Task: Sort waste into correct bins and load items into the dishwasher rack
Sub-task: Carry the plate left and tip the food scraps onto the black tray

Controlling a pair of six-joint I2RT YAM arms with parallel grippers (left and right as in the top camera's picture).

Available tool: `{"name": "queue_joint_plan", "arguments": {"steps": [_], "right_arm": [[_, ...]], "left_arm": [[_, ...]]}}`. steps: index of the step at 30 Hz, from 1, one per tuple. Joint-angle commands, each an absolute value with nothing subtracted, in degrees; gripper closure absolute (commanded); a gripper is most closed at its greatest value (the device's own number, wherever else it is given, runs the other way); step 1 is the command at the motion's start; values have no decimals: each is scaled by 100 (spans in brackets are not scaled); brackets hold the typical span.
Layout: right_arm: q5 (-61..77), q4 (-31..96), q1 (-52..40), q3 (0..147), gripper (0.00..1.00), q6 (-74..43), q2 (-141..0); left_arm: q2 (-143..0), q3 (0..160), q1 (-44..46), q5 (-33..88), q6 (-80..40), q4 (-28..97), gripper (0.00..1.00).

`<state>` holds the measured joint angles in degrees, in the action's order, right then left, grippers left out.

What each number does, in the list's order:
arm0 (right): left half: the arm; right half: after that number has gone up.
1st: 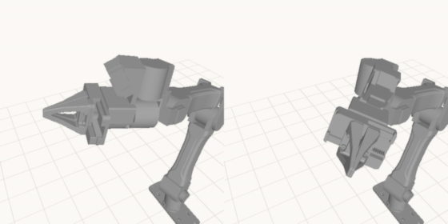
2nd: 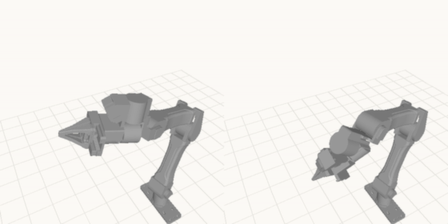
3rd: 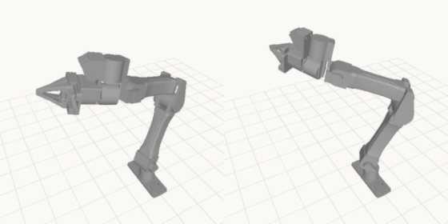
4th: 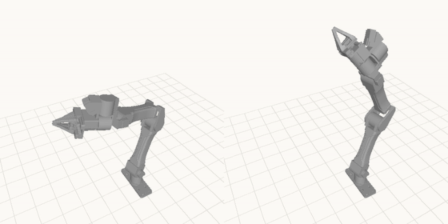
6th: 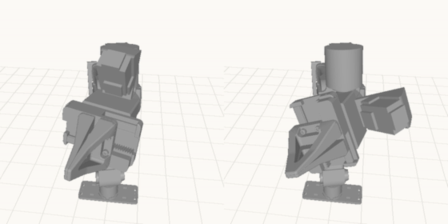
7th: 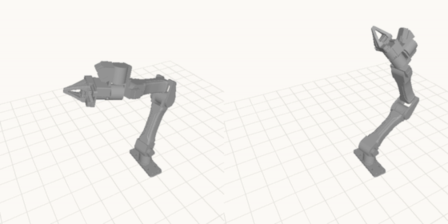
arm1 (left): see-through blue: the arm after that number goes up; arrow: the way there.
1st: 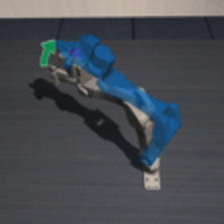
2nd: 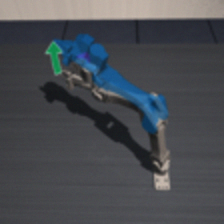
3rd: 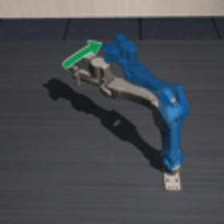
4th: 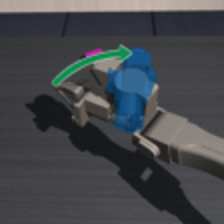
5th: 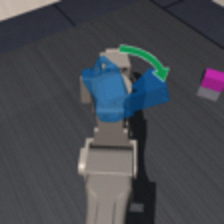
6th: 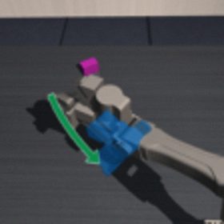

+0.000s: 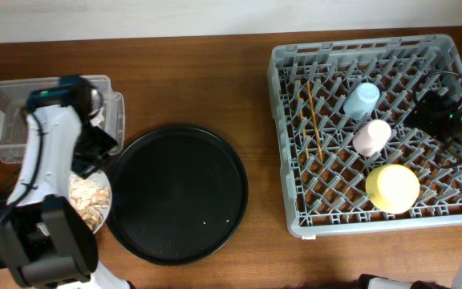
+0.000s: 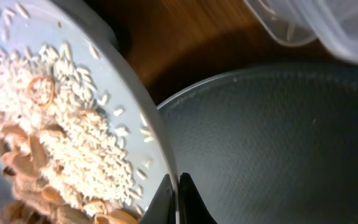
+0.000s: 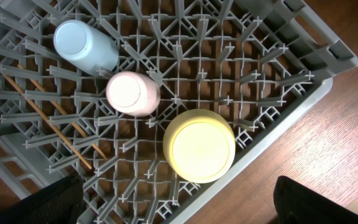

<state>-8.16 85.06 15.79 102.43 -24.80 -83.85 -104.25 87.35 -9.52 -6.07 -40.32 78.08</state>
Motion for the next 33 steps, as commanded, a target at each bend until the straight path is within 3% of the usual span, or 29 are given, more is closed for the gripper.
{"name": "queue_joint_plan", "arguments": {"steps": [1, 11, 33], "right_arm": [[-930, 8501, 1616, 10254, 2, -2445, -8405], [-930, 8503, 1616, 10254, 2, -2445, -8405], [-930, 8503, 1616, 10254, 2, -2445, -8405]], "left_arm": [[-10304, 8831, -1658, 244, -3570, 7559, 99], [-10304, 8831, -3208, 993, -3173, 7325, 100], [-10304, 8831, -5461, 5315, -2213, 7032, 99]]}}
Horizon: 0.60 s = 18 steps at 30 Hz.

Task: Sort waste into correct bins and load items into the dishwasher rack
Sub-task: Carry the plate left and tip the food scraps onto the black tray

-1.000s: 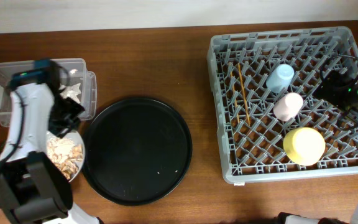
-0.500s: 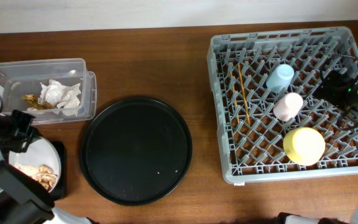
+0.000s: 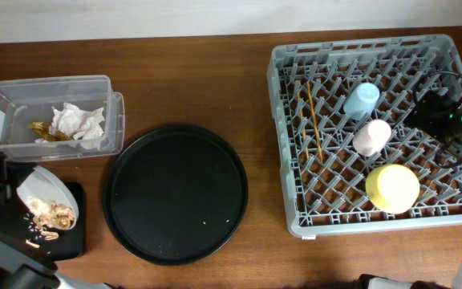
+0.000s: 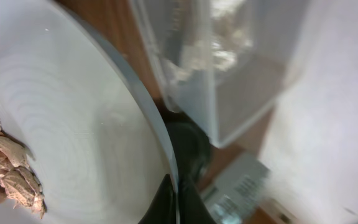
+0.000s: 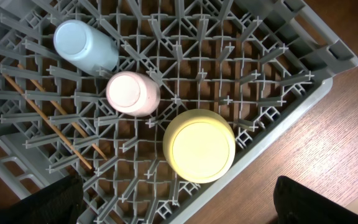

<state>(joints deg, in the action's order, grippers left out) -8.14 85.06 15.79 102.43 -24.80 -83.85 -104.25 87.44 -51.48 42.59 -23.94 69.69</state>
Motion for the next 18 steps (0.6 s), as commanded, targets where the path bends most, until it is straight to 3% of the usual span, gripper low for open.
{"name": "queue_joint_plan", "arguments": {"steps": [1, 9, 18], "right_arm": [[-930, 8503, 1616, 10254, 2, -2445, -8405], [-930, 8501, 1616, 10254, 2, -2445, -8405], [-930, 8503, 1616, 10254, 2, -2445, -8405]], "left_arm": [[-10304, 8831, -5551, 5384, -2213, 7032, 99], [-10304, 8829, -6495, 5822, -1927, 7157, 99], [-10304, 8829, -6877, 6495, -1614, 7325, 100]]}}
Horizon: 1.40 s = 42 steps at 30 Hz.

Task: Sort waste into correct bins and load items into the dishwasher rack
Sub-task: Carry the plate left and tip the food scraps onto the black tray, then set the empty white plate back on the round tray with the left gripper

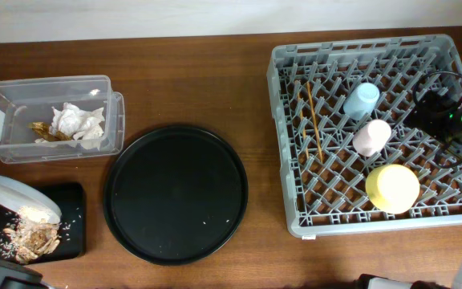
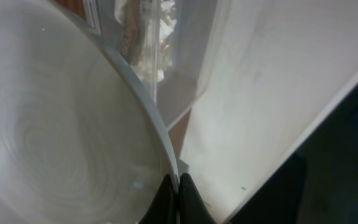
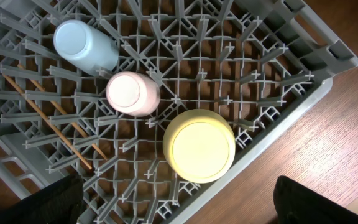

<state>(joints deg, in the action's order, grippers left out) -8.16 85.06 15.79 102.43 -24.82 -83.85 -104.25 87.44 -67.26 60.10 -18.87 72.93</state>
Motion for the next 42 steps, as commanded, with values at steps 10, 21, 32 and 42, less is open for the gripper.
{"name": "queue_joint_plan", "arguments": {"steps": [10, 21, 32, 42], "right_arm": [[-930, 8503, 1616, 10254, 2, -2445, -8405], [-930, 8503, 1616, 10254, 2, -2445, -8405], [-930, 8501, 1616, 10254, 2, -2445, -8405], [-930, 8501, 1616, 10254, 2, -2445, -8405]], "left_arm": [[-10307, 8829, -7015, 6208, -1468, 7220, 100], [-10304, 8829, -6997, 7078, -582, 8718, 100], [-9404, 8816, -5885, 6987, 309, 9677, 100], [-7876, 8816, -2392, 5054, -261, 9089, 100]]}}
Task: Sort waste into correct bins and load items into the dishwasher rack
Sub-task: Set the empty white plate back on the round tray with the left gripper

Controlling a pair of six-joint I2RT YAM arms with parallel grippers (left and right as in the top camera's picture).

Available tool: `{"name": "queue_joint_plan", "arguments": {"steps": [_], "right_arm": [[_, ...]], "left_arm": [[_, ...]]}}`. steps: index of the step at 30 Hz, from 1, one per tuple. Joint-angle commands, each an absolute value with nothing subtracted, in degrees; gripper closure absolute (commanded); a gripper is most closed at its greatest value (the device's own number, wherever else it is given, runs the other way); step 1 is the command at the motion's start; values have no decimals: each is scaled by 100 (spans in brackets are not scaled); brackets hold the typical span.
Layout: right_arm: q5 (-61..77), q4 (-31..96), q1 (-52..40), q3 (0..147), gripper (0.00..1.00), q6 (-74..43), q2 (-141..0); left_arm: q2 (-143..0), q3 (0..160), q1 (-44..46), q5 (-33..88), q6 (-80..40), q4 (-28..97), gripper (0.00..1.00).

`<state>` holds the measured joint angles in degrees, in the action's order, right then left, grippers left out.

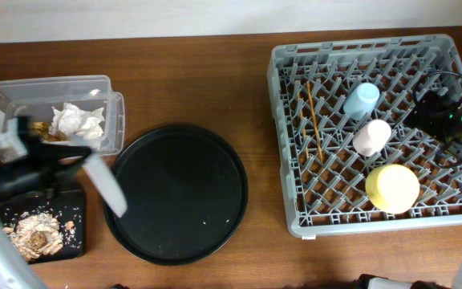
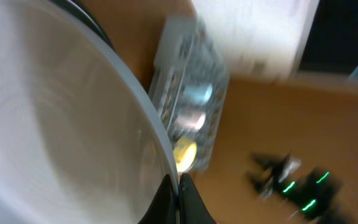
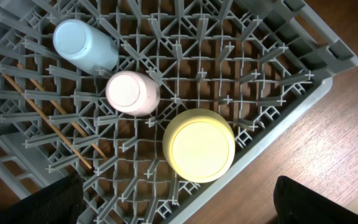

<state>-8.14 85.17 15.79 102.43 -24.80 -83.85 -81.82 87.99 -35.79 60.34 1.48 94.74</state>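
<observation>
My left gripper (image 1: pixel 81 157) (image 2: pixel 178 198) is shut on the rim of a white plate (image 1: pixel 107 185) (image 2: pixel 55 124). The plate is bare and stands edge-on over the left edge of the round black tray (image 1: pixel 175 193). Rice and shell scraps (image 1: pixel 37 234) lie in the black bin (image 1: pixel 72 199) at the lower left. The grey dishwasher rack (image 1: pixel 293 226) (image 3: pixel 278 68) holds a blue cup (image 1: pixel 362 99), a pink cup (image 1: pixel 372 136), a yellow bowl (image 1: pixel 392 188) and chopsticks (image 1: pixel 313 120). My right gripper (image 1: pixel 454 119) (image 3: pixel 179 202) hangs open over the rack's right side, holding nothing.
A clear plastic bin (image 1: pixel 46 83) with crumpled tissue (image 1: pixel 77 120) stands at the back left, just behind the left arm. The brown wooden table (image 1: pixel 191 88) shows between the tray and the rack.
The plate was tipped over the black bin at the far left edge. It is now to the right, edge-on at the tray's left rim, still in my left gripper. The right arm is unchanged.
First my left gripper held the plate, loaded with rice and shells, beside the clear bin. Then the plate was tilted over the black bin with scraps at its low edge. Then the scraps lay in the bin. Now the bare plate is at the tray.
</observation>
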Motion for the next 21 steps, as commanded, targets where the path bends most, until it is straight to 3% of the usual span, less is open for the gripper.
{"name": "queue_joint_plan", "arguments": {"steps": [1, 4, 8, 12, 16, 21], "right_arm": [[-930, 8503, 1616, 10254, 2, -2445, -8405], [-930, 8503, 1616, 10254, 2, -2445, -8405], [-930, 8501, 1616, 10254, 2, -2445, -8405], [-930, 8501, 1616, 10254, 2, -2445, -8405], [-930, 8501, 1616, 10254, 2, -2445, -8405], [-930, 8503, 1616, 10254, 2, -2445, -8405]], "left_arm": [[-7846, 8816, -2023, 4598, -624, 8973, 100], [-7841, 8799, -620, 2845, -1988, 8545, 100], [-7874, 8519, 1299, 1441, -3140, 7717, 100], [-8034, 7940, 2648, 257, -4117, 6849, 100], [-8377, 7310, 3367, -322, -4305, 5986, 100], [-8943, 7201, 3610, -471, -4305, 5533, 100]]}}
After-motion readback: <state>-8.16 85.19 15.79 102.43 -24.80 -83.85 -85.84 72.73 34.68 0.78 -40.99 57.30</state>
